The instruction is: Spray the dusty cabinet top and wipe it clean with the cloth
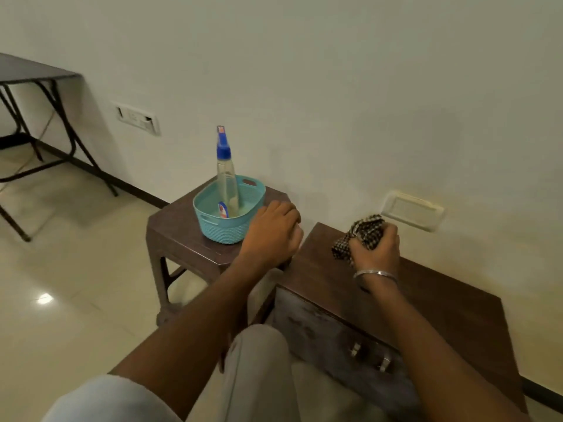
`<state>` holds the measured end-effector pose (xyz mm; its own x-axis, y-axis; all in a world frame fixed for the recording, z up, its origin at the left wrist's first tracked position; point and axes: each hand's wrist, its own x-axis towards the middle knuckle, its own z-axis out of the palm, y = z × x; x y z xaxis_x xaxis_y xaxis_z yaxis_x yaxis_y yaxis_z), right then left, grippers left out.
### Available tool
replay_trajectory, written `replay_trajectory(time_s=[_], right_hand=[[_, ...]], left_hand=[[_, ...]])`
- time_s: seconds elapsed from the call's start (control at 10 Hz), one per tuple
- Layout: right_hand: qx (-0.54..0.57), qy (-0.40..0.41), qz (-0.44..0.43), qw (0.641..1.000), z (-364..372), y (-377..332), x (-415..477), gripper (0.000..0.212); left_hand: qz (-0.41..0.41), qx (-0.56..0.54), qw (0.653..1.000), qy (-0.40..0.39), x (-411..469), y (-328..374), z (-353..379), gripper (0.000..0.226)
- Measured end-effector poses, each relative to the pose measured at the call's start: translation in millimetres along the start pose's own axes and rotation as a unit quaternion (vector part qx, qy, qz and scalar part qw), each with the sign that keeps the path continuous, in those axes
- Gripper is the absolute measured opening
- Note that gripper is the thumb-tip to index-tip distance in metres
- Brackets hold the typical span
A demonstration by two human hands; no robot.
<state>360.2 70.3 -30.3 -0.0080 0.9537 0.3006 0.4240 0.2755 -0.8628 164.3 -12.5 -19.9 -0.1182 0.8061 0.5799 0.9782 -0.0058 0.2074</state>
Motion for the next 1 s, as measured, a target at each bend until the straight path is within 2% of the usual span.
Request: replay_trajectory(time_s=[0.2,0.3,0.5,0.6,0.7,0.8,0.9,1.0], right_hand=[[0.044,-0.069,-0.111,0.99,79.8,-90.4,40.2,0.048],[0.06,-0.09,-0.152,0.982,125.2,-124.8,57.7,0.044],[0.048,-0.145,-0.174,0.973,201.9,-142.0,75.1,0.043],[-0.021,-0.202,-0.214,0.956,235.6,-134.7,79.4,0.041],[-0.175,-0.303,-0.23,0.908,253.5,-126.3,84.6,0.035],[-0.25,-0.401,-0.234,0.85,256.0,-114.1,88.8,0.014],[-0.202,-0.396,-0.228,0.866,245.5,-99.6,92.9,0.007],[-0.154,-0.354,-0.214,0.897,227.2,-94.3,91.0,0.009]], left_hand=[[-0.088,0.05,0.993,0.055,-12.0,-75.1,-54.8,0.021],[-0.113,0.112,0.986,0.055,-3.0,-111.1,-62.1,0.024],[-0.163,0.134,0.977,0.044,9.9,-153.9,-54.0,0.026],[-0.169,0.139,0.975,0.029,10.4,-167.1,-43.1,0.026],[-0.171,0.143,0.975,0.017,6.5,-177.6,-32.5,0.026],[-0.183,0.132,0.974,-0.001,-0.6,-185.4,-23.9,0.025],[-0.178,0.137,0.974,-0.009,-2.7,-188.2,-16.4,0.025],[-0.166,0.136,0.977,-0.001,0.6,-179.2,-16.1,0.023]])
